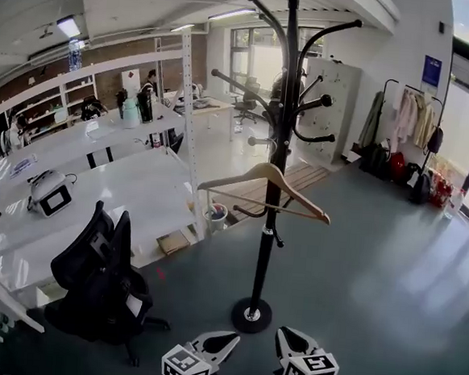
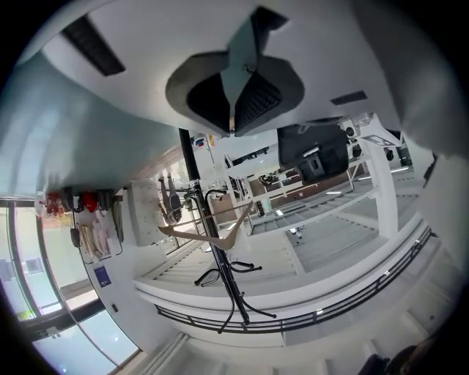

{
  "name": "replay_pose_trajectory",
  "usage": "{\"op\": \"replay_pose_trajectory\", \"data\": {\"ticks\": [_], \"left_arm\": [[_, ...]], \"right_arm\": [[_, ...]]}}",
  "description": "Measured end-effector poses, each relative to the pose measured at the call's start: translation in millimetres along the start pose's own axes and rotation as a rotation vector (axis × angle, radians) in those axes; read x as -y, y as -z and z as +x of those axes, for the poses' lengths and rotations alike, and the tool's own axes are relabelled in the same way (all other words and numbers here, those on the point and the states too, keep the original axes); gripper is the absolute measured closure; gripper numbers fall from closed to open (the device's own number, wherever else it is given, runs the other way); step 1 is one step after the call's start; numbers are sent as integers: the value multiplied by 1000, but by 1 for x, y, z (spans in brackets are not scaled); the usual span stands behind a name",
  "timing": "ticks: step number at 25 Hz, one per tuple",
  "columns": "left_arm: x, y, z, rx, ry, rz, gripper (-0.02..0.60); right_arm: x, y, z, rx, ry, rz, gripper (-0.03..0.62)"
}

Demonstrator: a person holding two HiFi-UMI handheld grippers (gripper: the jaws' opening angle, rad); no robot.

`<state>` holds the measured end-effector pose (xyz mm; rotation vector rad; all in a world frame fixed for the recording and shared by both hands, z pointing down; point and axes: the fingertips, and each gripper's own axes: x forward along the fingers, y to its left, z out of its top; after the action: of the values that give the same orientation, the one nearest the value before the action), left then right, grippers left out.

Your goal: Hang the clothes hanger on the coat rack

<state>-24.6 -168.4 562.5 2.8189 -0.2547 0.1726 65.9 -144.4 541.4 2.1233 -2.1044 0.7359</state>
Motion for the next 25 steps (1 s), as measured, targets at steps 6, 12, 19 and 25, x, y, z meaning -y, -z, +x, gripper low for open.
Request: {"op": "replay_pose_trajectory", "data": {"ticks": [6, 12, 19, 25], "left_arm": [[29, 11, -9, -7, 77, 1, 581], [60, 6, -7, 13, 88, 12, 581], [112, 13, -7, 47, 30, -1, 581], [153, 32, -5, 43, -29, -21, 581]], "right_arm": [[-19, 36, -30, -22, 43, -19, 565], [-18, 47, -53, -32, 40, -20, 565], [-10, 67, -96, -54, 23, -48, 565], [-2, 87, -126, -92, -26, -61, 566]]}}
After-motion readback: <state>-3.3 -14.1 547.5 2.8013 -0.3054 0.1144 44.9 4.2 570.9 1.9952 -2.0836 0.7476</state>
